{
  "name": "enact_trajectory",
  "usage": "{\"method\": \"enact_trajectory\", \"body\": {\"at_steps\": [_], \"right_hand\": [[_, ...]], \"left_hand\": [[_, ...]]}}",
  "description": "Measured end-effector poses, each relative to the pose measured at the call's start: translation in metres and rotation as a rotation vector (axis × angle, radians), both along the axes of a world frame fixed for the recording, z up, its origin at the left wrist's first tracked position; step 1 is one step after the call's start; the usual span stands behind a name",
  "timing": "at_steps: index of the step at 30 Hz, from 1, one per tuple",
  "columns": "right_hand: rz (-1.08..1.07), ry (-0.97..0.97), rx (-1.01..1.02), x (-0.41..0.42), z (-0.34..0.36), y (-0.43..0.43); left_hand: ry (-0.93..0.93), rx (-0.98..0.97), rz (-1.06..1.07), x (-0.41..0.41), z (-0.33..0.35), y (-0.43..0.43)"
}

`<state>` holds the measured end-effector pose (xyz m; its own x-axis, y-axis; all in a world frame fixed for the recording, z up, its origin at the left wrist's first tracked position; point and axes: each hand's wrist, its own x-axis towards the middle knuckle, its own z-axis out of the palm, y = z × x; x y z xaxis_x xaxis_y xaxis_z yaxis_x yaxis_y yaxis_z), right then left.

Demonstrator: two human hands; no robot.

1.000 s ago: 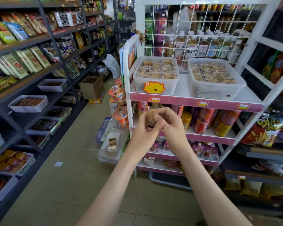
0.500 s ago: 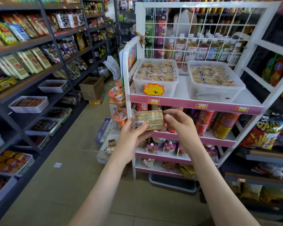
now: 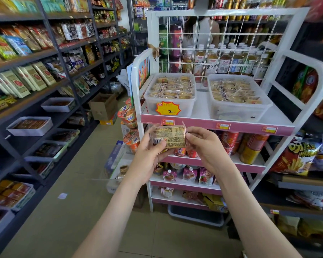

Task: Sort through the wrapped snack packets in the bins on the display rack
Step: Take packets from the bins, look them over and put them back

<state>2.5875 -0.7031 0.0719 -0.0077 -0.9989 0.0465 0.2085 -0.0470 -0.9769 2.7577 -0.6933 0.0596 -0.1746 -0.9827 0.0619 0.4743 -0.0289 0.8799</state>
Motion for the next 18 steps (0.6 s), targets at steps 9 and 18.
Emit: {"method": "enact_trajectory", "body": {"at_steps": [9,18], "right_hand": [[-0.234,0.229,-0.063,-0.029,0.009,-0.028],[0.052,0.519,-0.359,-0.032,0.063,-0.081]], "left_hand": [[-0.052,-0.047,0.021,-0.037,0.016,-0.027],[-0.725,-0.434,0.334,-0.054,0.070,-0.089]]}}
